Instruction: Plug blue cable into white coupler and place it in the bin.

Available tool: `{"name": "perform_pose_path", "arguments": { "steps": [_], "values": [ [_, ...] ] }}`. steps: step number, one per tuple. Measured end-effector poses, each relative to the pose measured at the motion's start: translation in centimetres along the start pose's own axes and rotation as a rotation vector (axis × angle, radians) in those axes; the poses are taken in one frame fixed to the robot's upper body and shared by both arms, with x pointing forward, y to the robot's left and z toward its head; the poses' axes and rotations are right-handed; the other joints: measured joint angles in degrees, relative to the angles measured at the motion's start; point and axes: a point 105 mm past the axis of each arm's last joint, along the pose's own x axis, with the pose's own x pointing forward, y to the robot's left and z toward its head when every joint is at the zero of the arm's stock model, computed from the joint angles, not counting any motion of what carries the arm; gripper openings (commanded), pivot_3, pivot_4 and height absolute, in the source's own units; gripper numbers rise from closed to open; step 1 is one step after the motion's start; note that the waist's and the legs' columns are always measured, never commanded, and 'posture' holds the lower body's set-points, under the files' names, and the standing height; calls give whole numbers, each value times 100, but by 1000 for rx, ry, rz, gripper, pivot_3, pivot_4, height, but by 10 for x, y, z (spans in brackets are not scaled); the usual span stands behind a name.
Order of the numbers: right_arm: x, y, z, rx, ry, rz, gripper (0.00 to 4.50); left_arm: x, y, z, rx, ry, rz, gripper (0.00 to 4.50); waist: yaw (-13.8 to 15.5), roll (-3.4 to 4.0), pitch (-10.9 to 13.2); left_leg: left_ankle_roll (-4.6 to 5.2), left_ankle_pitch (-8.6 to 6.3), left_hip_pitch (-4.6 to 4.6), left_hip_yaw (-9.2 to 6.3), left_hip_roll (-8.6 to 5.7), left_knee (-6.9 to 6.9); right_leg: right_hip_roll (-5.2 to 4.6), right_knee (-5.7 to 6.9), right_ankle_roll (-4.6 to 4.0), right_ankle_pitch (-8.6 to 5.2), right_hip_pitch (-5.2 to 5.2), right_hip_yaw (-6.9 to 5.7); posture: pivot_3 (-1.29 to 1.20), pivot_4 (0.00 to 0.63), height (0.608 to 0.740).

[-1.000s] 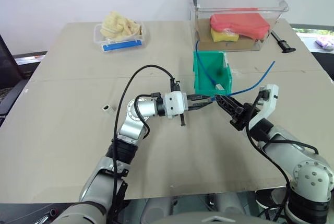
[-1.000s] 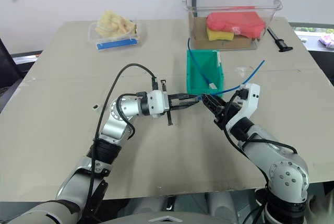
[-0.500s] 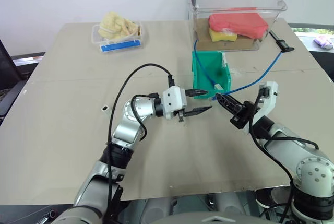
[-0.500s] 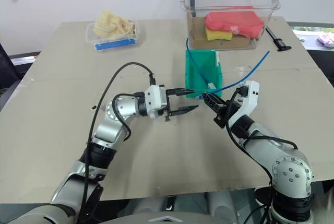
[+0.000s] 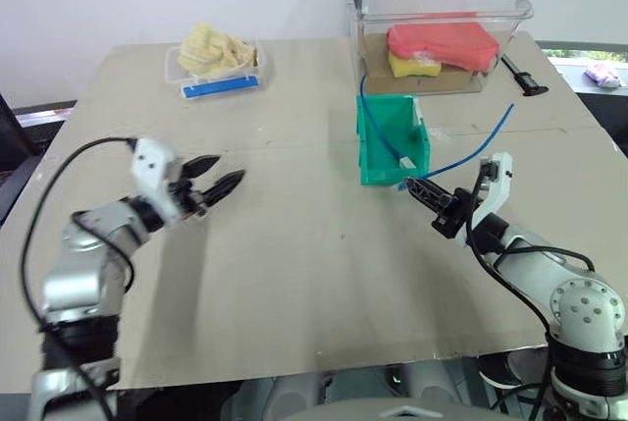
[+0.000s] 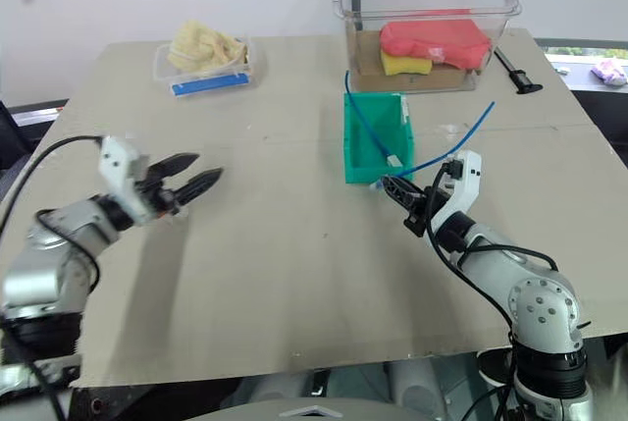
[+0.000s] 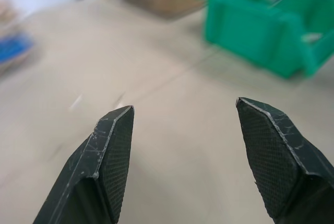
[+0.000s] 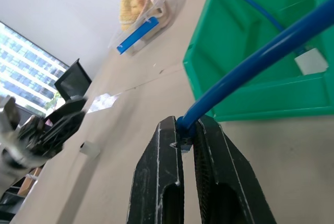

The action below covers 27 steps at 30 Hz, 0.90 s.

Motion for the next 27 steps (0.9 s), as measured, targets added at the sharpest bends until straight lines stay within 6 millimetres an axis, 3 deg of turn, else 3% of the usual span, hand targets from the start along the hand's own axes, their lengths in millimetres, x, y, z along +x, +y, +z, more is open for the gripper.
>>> {"name": "perform_pose_path", "arguments": {
  "steps": [3, 7, 13, 19, 22, 27],
  "values": [
    [4, -1, 1, -4, 9, 22, 0, -25, 6, -18, -32, 73, 35, 3177, 8, 1, 1, 0, 0, -1, 1, 1, -1, -2, 0, -1, 0, -1, 1, 0, 150, 740],
    [7, -1, 2, -10, 14, 33, 0, -38, 10, -34, -55, 121, 58, 3177, 31, 1, 1, 0, 0, -1, 3, 1, -1, -2, 0, -1, -1, -1, 1, 0, 150, 740],
    [7, -2, 1, -15, 22, 31, 0, -41, 20, -49, -59, 162, 94, 3177, 40, 0, 1, -1, 0, -1, 6, 2, -1, -2, -1, -2, 0, -3, 2, 0, 150, 740],
    [5, -4, -2, -12, 28, 19, 0, -30, 25, -63, -52, 198, 77, 3177, 57, 0, 1, 0, 0, -2, 7, 2, -1, -3, -2, -1, 1, -4, 2, 0, 150, 740],
    [4, -4, -2, -16, 29, 16, 0, -24, 27, -67, -37, 212, 58, 2432, 83, 0, 1, 0, 0, -2, 8, 2, -1, -3, -2, -1, 1, -4, 2, 0, 150, 740],
    [2, -3, -1, -29, 24, 11, 0, -16, 27, -70, -24, 211, 17, 369, 91, 0, 0, -1, 0, -3, 7, 3, -2, -3, -2, -1, 1, -5, 2, 0, 150, 740]
  ]
}}
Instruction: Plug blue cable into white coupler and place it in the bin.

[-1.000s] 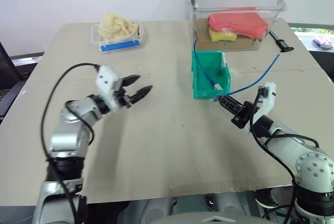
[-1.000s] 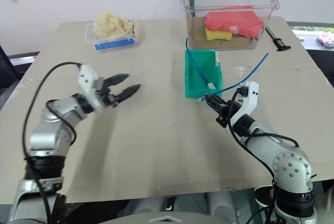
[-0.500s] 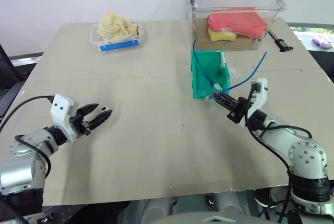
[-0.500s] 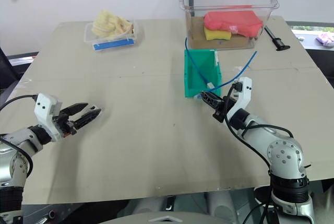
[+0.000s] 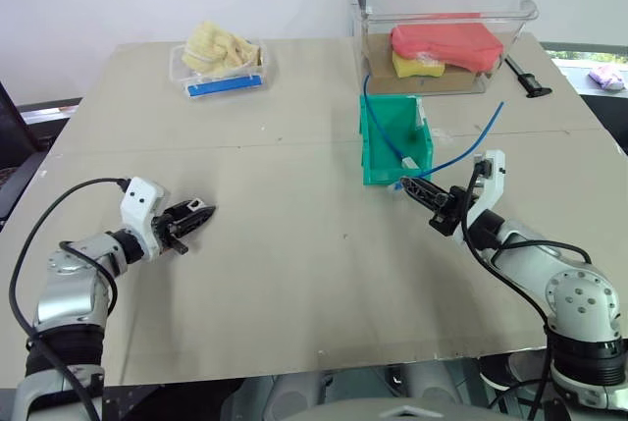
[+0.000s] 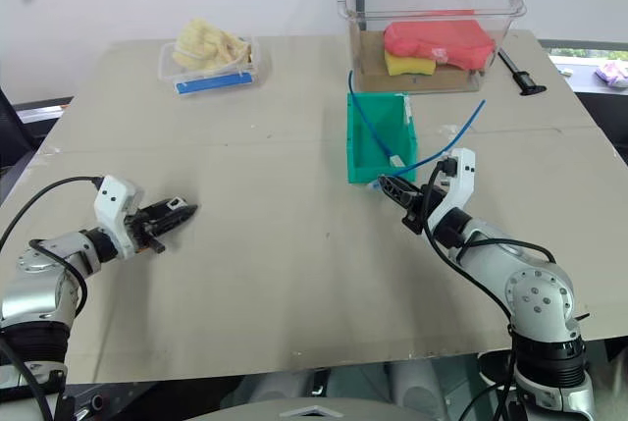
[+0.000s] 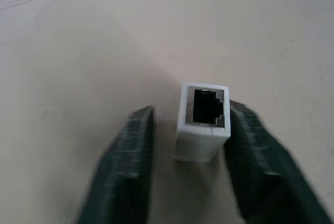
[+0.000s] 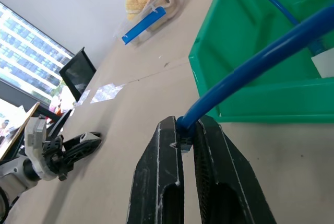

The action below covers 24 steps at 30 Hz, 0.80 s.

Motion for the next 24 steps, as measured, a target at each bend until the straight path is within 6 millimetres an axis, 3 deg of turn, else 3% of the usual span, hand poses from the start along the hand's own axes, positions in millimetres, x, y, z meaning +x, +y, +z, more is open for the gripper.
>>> {"name": "perform_pose_path", "arguments": {
  "steps": [2, 6, 7, 9, 10, 14, 17, 20, 24],
  "values": [
    [-2, -1, -1, -4, 1, -11, 0, 1, -3, 1, -1, -6, -32, 386, 6, 0, 0, 0, 0, -2, 0, 0, 0, -1, 0, 0, 0, -1, 0, 0, 150, 740],
    [-8, -2, 2, -68, 2, -17, 0, 10, -33, 18, -62, -31, -233, 386, 22, -1, 2, 0, 0, -14, -8, -2, 5, -3, -5, 0, 0, -2, -6, 0, 150, 740],
    [-13, 1, 4, -166, 18, 7, 0, 20, -57, 38, -72, -49, -356, 386, 49, 0, 6, 1, 0, -30, -17, -8, 15, -4, -8, 2, 0, -2, -22, 0, 150, 740],
    [-13, 10, 6, -232, 15, 58, 0, 30, -82, 62, -41, -71, -479, 386, 32, -6, 2, 0, 0, -29, -25, -5, 15, -1, -10, 2, 0, -1, -24, 0, 150, 740],
    [-14, 11, 6, -246, 17, 67, 0, 32, -88, 66, -30, -72, -503, 386, 26, -4, 3, 0, 0, -28, -24, -5, 15, -2, -10, 2, 0, -1, -23, 0, 150, 740],
    [-17, 16, 11, -446, 83, 128, 0, 67, -153, 91, 118, -68, -728, 386, 25, 1, 5, 0, 1, -26, -5, -18, 16, -2, -10, 2, 1, 0, -18, 0, 150, 740],
    [-19, 21, 9, -593, 170, 183, 0, 94, -184, 91, 209, -39, -788, 386, 5, -7, 6, 0, 1, -27, 10, -15, 15, 6, -13, 1, 1, -2, -22, 0, 150, 740],
    [-17, 22, -3, -698, 274, 235, 0, 114, -195, 88, 282, -5, -788, 386, -7, -5, 6, 0, 1, -28, 11, -15, 13, 6, -12, 0, 0, -4, -23, 0, 150, 740],
    [-4, 27, -8, -811, 317, 298, 0, 126, -203, 81, 365, 17, -799, 386, -2, -6, 6, 0, 1, -31, 16, -18, 16, 1, -16, 1, 1, -4, -19, 0, 150, 740]
  ]
}}
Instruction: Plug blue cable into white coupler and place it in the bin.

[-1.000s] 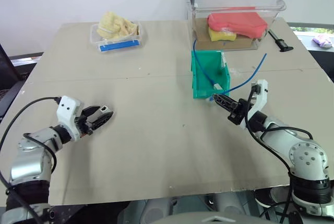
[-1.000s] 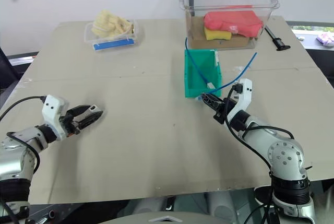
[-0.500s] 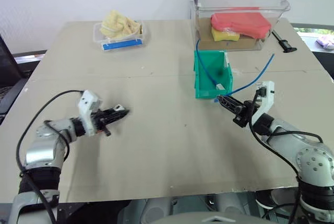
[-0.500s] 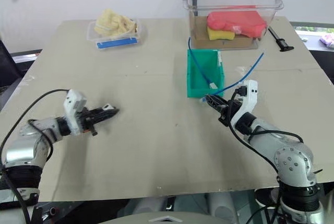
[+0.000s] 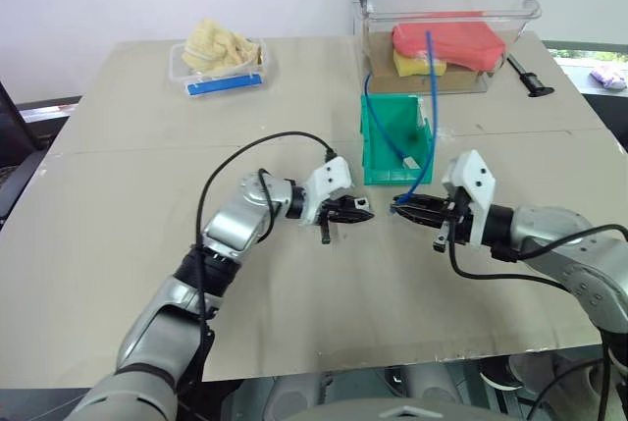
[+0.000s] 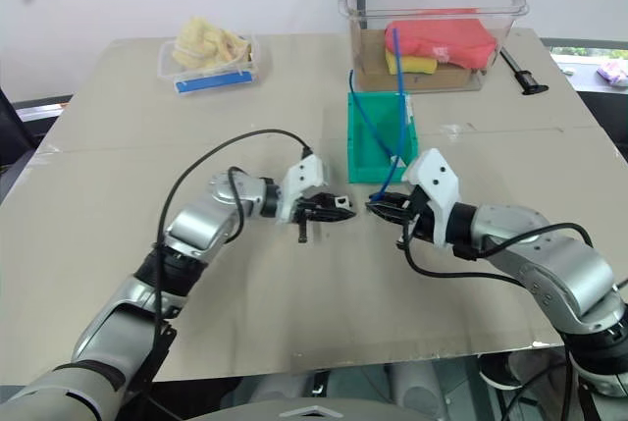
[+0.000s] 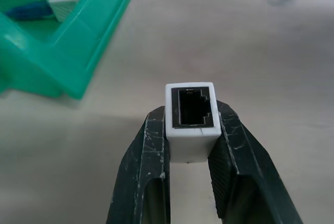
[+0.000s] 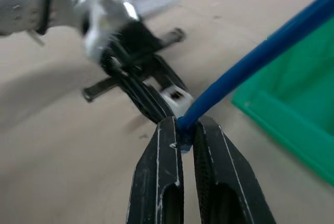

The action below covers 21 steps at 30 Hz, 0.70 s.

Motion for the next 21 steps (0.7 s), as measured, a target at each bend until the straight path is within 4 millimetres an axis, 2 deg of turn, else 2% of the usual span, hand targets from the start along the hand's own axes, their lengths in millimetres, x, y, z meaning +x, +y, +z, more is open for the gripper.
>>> {"name": "perform_pose_path", "arguments": {
  "steps": [4, 11, 15, 21],
  "values": [
    [14, -8, 1, -89, 31, 30, 0, 4, 2, -11, 39, 50, -6, 386, 25, 0, 0, -1, 1, -20, -10, -1, 8, -1, -1, 0, 1, -13, -7, 0, 150, 740],
    [39, -14, -9, -171, 97, 101, 0, 8, 2, -7, 97, 52, -35, 386, 37, -1, 0, -27, 16, -55, -18, -7, 16, -4, 6, -1, 2, -43, -12, 0, 150, 740],
    [46, -17, -11, -189, 98, 111, 0, 9, 2, -7, 113, 56, -42, 386, 31, -1, 0, -28, 16, -54, -18, -8, 16, -4, 9, -1, 2, -45, -11, 0, 150, 740],
    [46, -14, -13, -215, 114, 166, 0, 9, 1, -8, 116, 60, -46, 386, 30, -1, -1, -27, 16, -51, -19, -9, 17, -4, 18, -1, 2, -44, -11, 0, 150, 740]
  ]
}}
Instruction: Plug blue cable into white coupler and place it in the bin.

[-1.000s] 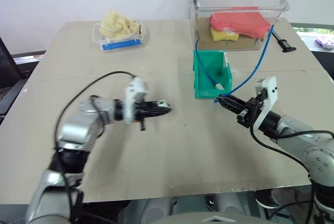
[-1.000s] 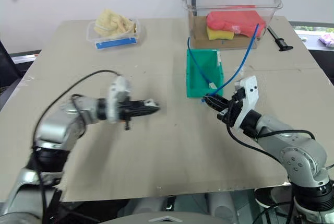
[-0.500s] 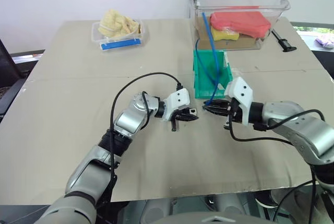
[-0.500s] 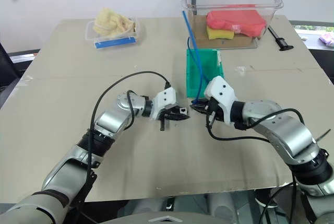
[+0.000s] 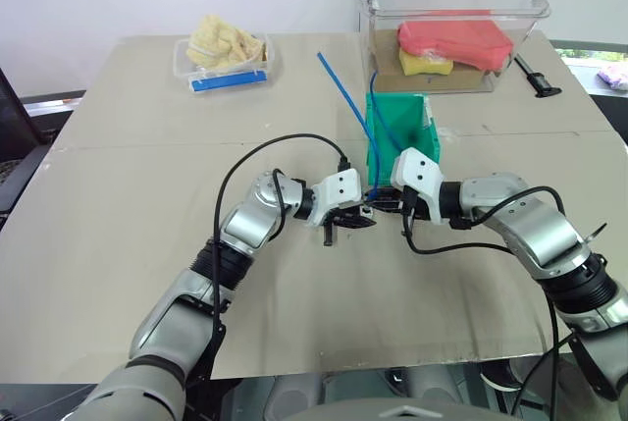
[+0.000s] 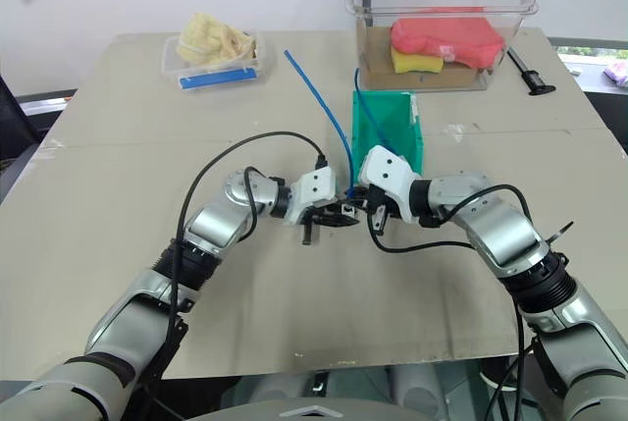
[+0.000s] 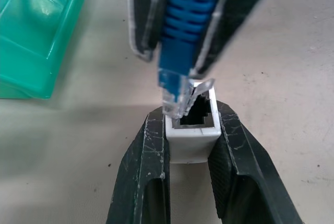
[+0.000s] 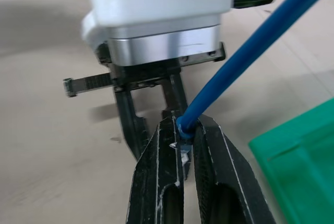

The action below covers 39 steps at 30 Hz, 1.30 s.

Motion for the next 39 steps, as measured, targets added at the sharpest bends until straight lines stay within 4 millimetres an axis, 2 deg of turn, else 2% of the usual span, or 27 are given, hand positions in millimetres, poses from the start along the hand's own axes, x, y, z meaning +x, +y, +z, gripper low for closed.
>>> {"name": "perform_pose_path", "arguments": {
  "steps": [11, 22, 29, 33, 35, 39],
  "values": [
    [0, 5, -1, -34, 50, 78, 0, -1, -1, -1, 25, 9, -9, 386, -4, 1, -2, -1, 0, 2, -3, -1, 9, 0, 8, 0, 0, 0, 1, 0, 150, 740],
    [4, -8, 1, -22, 120, 185, 0, -2, -1, -2, 53, 22, -2, 386, -24, -1, -5, 1, -1, 6, -7, 0, 29, 2, 28, 0, 0, 2, 3, 0, 150, 740],
    [14, -10, 3, -44, 136, 229, 0, -2, -1, -5, 42, 23, 7, 386, -43, -6, -20, 1, -1, 16, -18, 0, 30, 2, 33, 0, 1, 5, 7, 0, 150, 740],
    [27, -6, 5, -75, 121, 238, 0, -3, -1, -9, 26, 27, 20, 386, -90, -4, -55, 21, -13, 37, -21, 2, 30, 4, 33, -1, 1, 25, 6, 0, 150, 740],
    [33, -4, -1, -82, 131, 231, 0, -1, -2, -9, 31, 33, 23, 386, -109, -2, -60, 22, -14, 56, -24, 0, 30, 2, 32, 0, 0, 49, 5, 0, 150, 740],
    [35, 0, -4, -103, 144, 240, 0, 1, -4, -8, 33, 33, 21, 386, -99, 1, -64, 23, -15, 60, -28, -1, 29, 2, 30, 0, 0, 54, 5, 0, 150, 740]
  ]
}}
